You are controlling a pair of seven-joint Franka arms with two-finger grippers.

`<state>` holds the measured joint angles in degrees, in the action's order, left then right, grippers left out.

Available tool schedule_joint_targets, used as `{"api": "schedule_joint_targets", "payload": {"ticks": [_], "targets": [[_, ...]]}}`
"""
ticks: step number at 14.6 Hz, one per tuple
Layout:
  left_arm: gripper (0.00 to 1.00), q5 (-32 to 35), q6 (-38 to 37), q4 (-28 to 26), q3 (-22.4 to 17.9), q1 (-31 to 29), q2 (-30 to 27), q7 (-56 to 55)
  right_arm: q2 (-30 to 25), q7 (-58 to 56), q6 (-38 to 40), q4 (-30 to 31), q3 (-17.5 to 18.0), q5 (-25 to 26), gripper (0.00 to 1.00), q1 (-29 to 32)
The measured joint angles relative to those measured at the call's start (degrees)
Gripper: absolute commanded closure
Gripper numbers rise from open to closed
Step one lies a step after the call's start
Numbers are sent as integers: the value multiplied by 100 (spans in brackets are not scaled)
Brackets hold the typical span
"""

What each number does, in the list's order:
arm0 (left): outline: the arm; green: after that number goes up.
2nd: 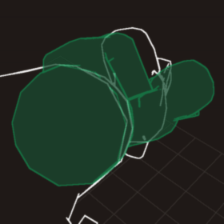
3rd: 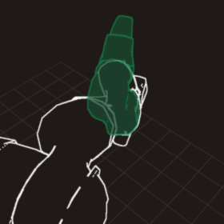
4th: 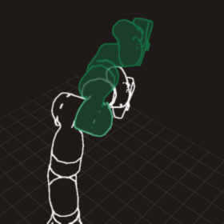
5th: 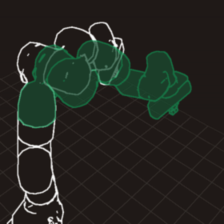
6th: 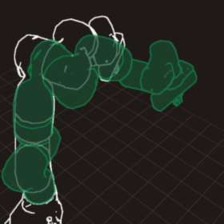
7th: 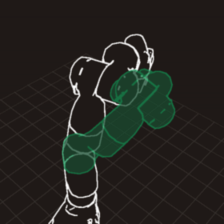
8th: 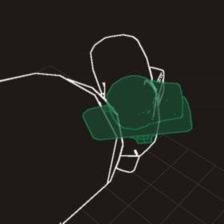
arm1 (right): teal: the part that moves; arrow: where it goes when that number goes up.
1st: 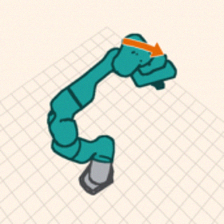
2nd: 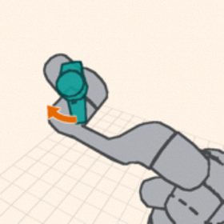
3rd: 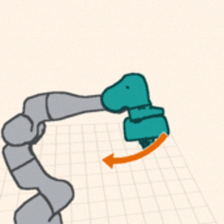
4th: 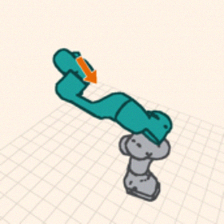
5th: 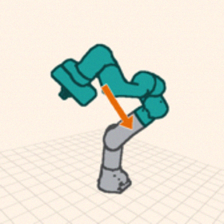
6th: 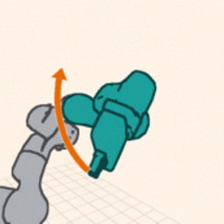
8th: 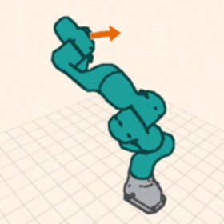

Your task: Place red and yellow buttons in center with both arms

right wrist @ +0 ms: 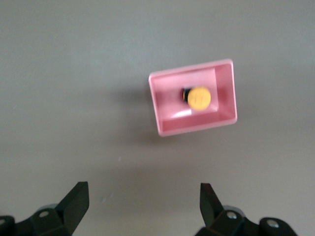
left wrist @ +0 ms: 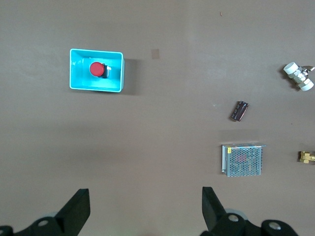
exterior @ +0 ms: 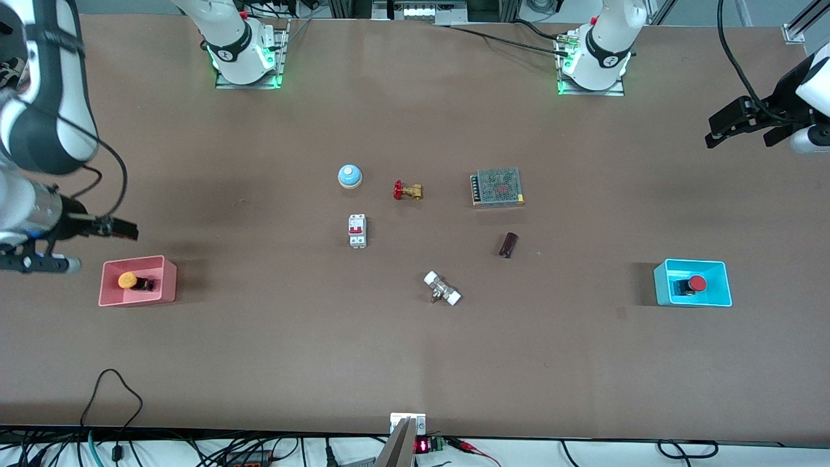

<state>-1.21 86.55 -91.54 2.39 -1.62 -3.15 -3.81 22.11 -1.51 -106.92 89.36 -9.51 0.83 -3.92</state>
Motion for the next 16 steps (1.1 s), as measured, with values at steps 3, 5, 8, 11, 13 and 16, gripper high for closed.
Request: {"api": "schedule_joint_targets", "payload": {"ticks": [3,5,8,11,13,16], "targets": [[0,0,0,0,0,0,3,3,621,0,-379,-256,-63,7,0,9],[0,0,3,1,0,0,76,4,933,-40,-544,-321,-175,74,0,33],[0,-2,94,76,5,11,547,4,1191,-431,-814,-342,-251,146,0,250],[0,-2,307,282,26,57,1547,2,1328,-686,-951,-356,-256,147,0,441],[0,1,673,530,23,12,2223,87,1411,-731,-1028,-358,-254,146,0,464],[0,3,1581,490,-3,-369,2698,853,1575,-731,-1229,-360,-249,139,0,466]]}}
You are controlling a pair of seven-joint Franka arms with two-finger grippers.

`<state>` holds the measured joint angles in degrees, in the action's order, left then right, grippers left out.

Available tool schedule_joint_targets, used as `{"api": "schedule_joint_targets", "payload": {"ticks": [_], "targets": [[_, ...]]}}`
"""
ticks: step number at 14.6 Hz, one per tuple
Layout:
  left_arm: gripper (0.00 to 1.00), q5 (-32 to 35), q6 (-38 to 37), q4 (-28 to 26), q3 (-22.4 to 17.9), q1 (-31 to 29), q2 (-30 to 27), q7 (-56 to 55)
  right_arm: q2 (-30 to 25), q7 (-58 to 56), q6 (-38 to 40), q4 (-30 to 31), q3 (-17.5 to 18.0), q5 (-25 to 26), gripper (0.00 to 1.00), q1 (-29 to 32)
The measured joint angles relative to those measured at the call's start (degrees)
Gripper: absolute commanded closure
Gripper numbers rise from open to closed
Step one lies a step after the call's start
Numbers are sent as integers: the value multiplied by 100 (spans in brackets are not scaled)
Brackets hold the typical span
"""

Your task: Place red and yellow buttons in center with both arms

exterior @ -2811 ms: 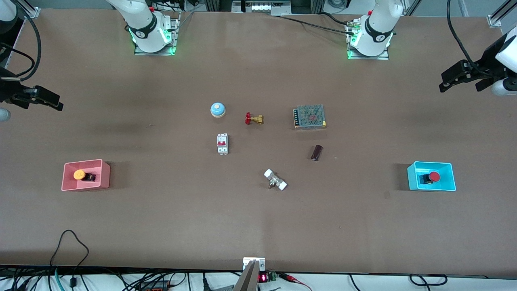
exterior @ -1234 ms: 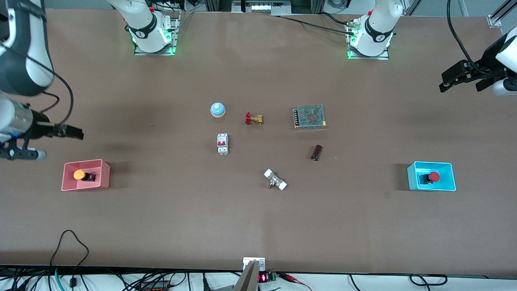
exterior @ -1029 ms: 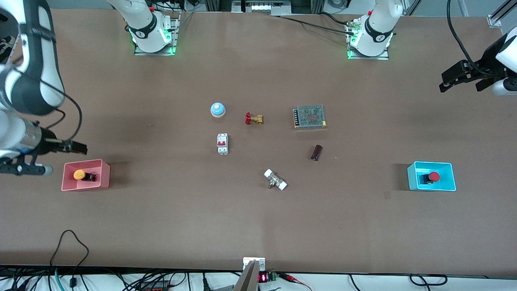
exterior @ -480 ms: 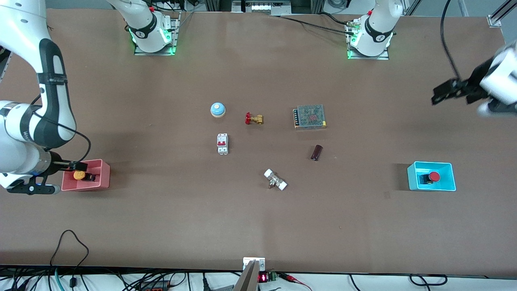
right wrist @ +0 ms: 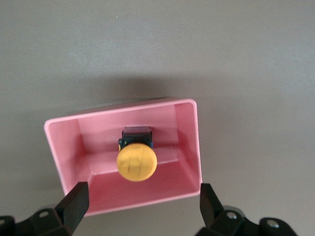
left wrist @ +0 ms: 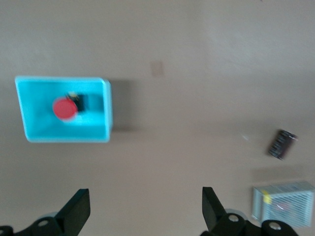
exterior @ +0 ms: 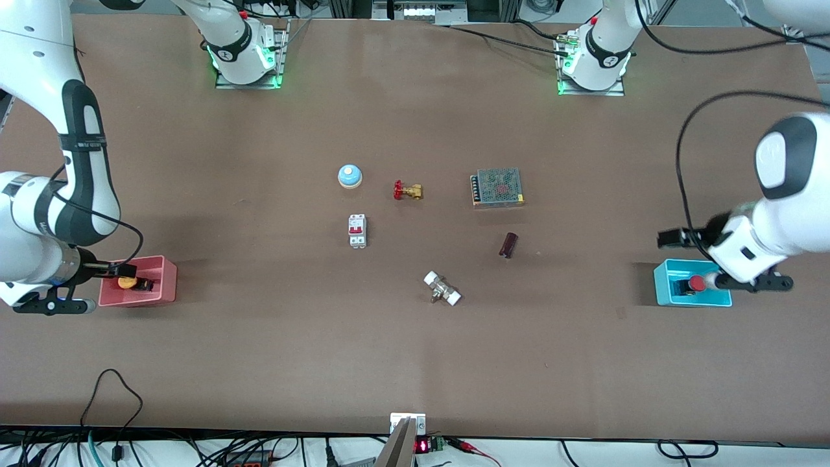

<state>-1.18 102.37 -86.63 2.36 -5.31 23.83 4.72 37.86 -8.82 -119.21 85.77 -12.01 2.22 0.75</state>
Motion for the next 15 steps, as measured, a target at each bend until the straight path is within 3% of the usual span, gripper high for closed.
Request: {"api": "schedule_joint_targets", "payload": {"ticks": [4,9,15], "targets": [[0,0,865,-172,-18,-550,381,692,201,-29,-161,-7,0,-29,0,42],[0,93,1998,-500,-24,-638,926,750,314,-120,-164,-14,3,-85,0,49],[0,244,2450,-589,-179,-649,1224,752,459,-125,-265,-21,13,-86,0,48]]}}
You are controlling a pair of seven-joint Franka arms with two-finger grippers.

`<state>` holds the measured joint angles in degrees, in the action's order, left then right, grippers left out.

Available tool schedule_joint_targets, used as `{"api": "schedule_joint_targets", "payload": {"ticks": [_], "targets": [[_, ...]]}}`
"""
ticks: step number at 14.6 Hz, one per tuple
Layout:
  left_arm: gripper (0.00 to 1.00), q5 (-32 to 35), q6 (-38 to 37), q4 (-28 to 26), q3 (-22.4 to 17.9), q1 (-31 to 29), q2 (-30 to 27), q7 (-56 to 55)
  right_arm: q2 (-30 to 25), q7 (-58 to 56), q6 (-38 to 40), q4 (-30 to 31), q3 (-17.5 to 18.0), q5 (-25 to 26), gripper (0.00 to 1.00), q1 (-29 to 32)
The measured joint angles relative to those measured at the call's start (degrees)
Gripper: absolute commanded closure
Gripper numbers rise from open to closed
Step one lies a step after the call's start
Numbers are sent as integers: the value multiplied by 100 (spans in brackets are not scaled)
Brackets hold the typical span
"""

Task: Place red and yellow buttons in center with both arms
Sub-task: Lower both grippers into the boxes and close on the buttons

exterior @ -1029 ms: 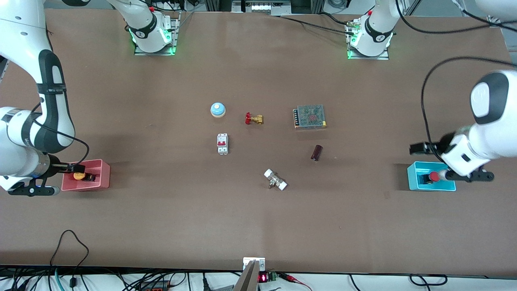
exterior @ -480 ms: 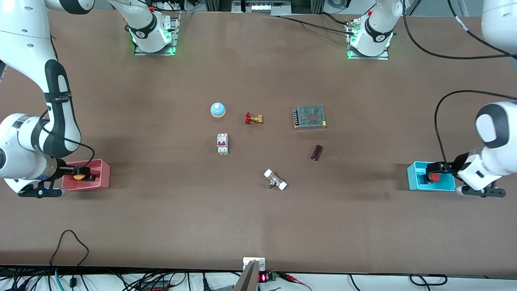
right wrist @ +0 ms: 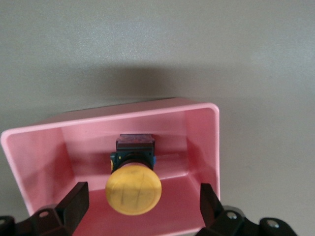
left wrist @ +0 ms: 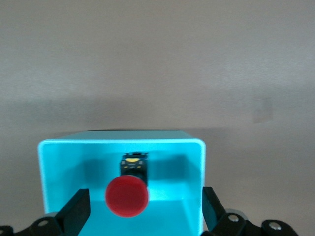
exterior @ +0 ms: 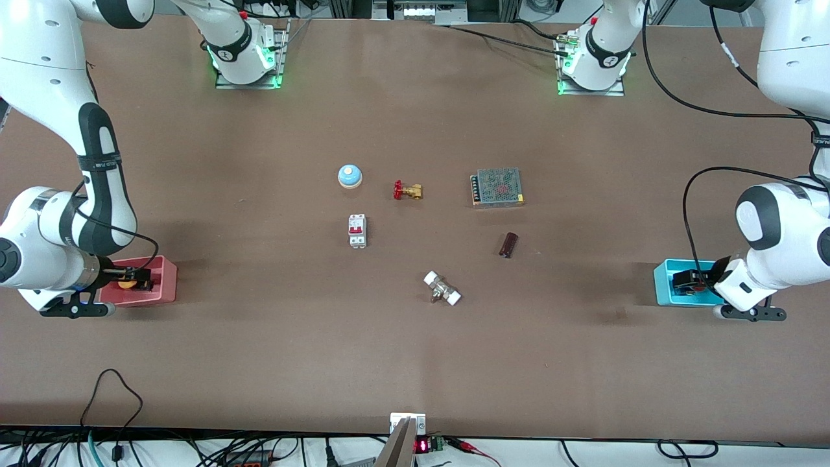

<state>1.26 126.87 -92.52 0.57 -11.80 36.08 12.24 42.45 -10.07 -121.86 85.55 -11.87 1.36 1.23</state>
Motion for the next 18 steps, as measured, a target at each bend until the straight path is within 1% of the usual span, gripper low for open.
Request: {"api": "schedule_joint_targets", "payload": {"ticks": [1,2,6,8,9,10,14,15,16,17,18], "targets": [[0,63,6,0,-21,-4,0,0,28,0,-38,0,0,0,3,0],[0,92,17,-1,-55,-6,4,0,52,-1,-74,0,1,0,10,0],[0,98,215,-31,-113,-33,132,0,72,-2,-94,0,6,0,22,0],[0,98,325,-37,-115,-34,227,-3,75,-3,-95,0,7,-1,32,0],[0,98,362,-37,-115,-34,266,-5,76,-3,-95,0,6,-1,33,0],[0,98,403,-39,-115,-34,303,-6,76,-3,-95,0,7,-2,42,0],[0,98,519,-41,-115,-35,412,-9,77,-3,-105,-13,14,-5,43,-1],[2,98,526,-41,-115,-39,427,-9,77,-3,-118,-35,23,-5,45,-1],[8,97,527,-42,-116,-44,434,-10,77,-4,-119,-67,36,-5,46,-2],[21,97,527,-45,-116,-47,440,-10,77,-4,-119,-93,44,-5,50,-2],[41,97,527,-46,-116,-49,444,-12,77,-4,-119,-104,47,-5,51,-1]]}}
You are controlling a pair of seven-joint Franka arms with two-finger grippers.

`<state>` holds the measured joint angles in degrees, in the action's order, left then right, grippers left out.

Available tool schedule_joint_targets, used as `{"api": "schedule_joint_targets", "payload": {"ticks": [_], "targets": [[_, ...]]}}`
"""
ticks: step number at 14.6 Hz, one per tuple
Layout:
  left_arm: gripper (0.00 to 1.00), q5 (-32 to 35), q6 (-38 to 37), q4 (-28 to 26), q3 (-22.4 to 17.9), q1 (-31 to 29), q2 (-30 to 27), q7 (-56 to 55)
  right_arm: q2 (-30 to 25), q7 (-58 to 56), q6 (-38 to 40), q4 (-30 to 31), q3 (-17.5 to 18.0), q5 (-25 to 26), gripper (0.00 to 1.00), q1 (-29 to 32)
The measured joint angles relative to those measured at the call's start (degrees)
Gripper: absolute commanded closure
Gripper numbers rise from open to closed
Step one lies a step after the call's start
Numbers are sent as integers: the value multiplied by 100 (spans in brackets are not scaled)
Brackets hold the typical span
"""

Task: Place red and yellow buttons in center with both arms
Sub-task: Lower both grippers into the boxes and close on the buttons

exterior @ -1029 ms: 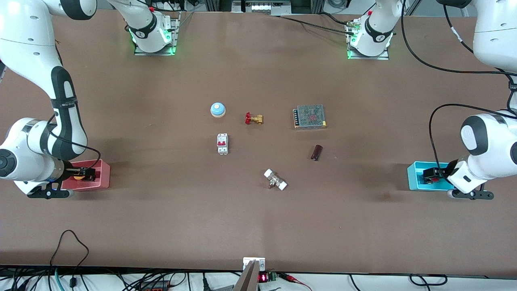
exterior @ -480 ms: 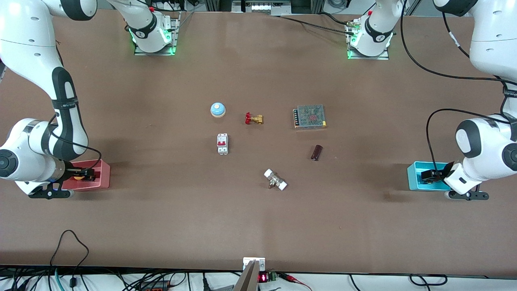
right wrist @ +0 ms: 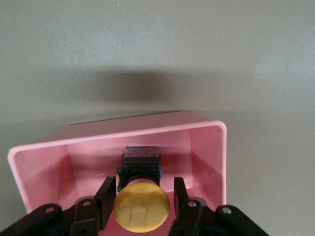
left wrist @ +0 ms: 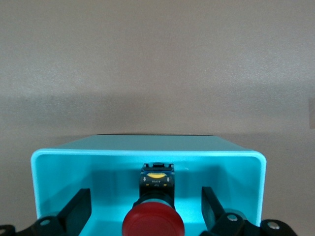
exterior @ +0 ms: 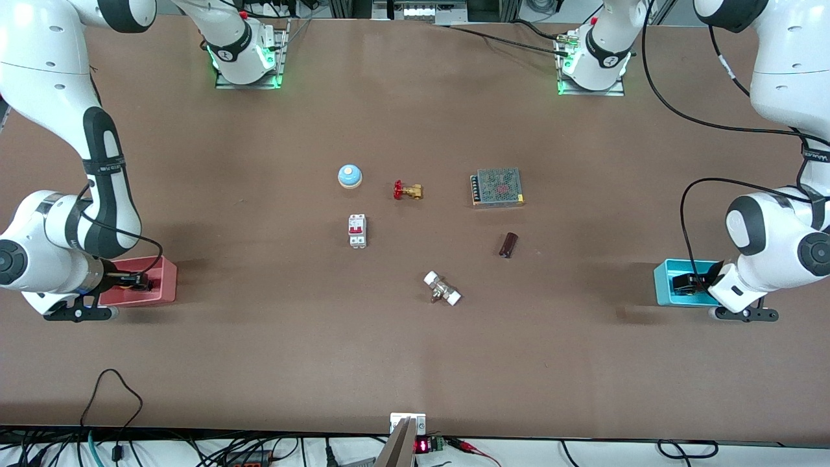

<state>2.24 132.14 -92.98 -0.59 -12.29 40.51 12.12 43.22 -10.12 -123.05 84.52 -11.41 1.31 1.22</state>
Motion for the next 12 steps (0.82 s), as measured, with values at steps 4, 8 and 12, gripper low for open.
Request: {"api": "schedule_joint_targets", "payload": {"ticks": [4,8,12], "targets": [[99,0,-2,-4,2,0,3,-1,5,-69,0,-1,5,0,62,0],[99,-6,-52,27,21,0,-1,-2,29,-171,2,-10,5,-2,67,5],[99,-20,-1133,761,57,7,-74,-9,9,-477,56,-102,3,-2,67,12]]}}
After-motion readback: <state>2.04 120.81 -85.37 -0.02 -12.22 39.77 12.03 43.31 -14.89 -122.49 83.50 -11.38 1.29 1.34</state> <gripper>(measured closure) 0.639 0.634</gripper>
